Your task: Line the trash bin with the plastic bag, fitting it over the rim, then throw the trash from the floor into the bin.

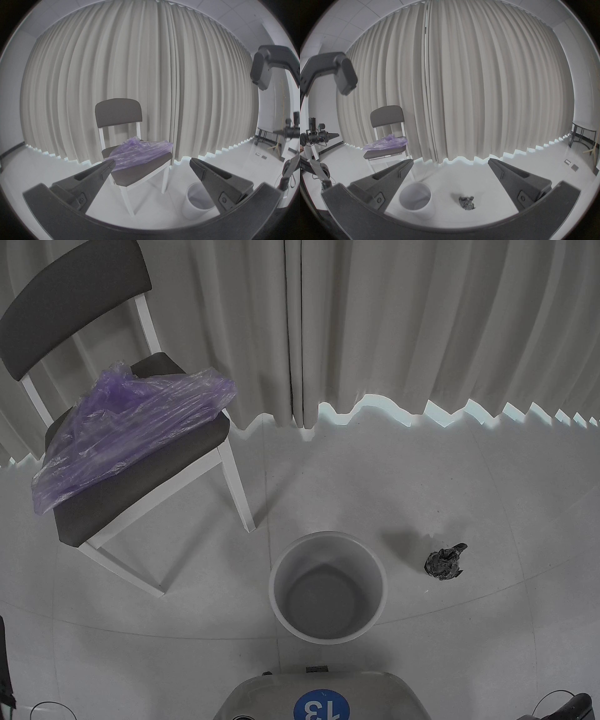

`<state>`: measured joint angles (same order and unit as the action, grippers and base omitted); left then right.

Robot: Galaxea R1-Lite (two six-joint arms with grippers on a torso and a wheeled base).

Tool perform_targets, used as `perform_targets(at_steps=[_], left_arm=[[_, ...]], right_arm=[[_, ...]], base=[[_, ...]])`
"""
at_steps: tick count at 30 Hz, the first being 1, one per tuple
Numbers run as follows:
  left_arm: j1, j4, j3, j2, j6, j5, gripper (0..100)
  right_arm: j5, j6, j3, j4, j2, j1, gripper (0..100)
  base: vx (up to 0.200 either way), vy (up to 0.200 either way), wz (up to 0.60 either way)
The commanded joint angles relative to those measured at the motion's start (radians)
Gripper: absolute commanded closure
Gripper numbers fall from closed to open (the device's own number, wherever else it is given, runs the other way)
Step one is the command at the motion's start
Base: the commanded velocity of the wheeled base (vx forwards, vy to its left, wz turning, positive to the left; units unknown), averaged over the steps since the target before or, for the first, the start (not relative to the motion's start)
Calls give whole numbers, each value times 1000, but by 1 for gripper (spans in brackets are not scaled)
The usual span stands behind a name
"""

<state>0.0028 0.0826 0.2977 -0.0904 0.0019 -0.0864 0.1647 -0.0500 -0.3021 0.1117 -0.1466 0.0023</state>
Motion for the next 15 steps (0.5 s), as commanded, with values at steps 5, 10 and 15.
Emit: perform_targets(at_steps=[5, 10, 15], left_arm=[[95, -126, 301, -397, 216, 85, 0], [158, -184, 400, -551, 374, 154, 0], [233, -198, 400, -641, 474, 181, 0]], right_arm=[[-4, -19, -368, 249, -614, 1, 0], [-13, -99, -333, 316, -673, 85, 0], [-13, -110, -336, 322, -666, 127, 0]], base=[[0, 0, 0], [0, 0, 0], [0, 0, 0]])
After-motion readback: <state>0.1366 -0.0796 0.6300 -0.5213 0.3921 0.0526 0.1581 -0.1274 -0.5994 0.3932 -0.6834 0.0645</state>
